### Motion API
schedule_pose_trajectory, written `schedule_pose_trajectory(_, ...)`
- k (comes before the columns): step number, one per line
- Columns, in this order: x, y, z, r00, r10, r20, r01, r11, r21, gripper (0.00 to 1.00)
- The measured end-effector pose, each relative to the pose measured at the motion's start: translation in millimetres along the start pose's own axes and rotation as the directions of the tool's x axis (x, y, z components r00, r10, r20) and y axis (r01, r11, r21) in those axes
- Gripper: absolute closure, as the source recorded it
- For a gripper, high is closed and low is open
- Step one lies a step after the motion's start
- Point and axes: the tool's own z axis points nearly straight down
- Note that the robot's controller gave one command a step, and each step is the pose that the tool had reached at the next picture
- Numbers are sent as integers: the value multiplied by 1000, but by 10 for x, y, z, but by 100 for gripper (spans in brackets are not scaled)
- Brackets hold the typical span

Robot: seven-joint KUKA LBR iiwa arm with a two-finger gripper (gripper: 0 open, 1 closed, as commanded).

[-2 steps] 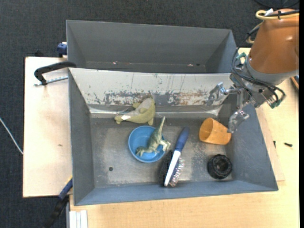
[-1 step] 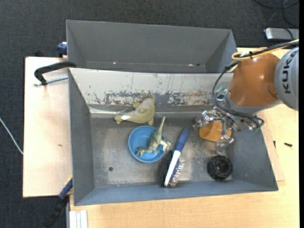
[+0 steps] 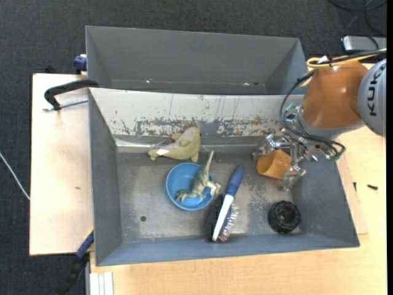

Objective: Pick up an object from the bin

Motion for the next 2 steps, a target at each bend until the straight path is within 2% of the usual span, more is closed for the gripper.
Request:
schedule_pose_trajectory(1, -12, 15, -14, 1000, -4, 2, 4, 1000, 2, 100)
schedule_pose_trajectory(2, 73, 100, -1525, 994, -110, 2, 110, 994, 15, 100)
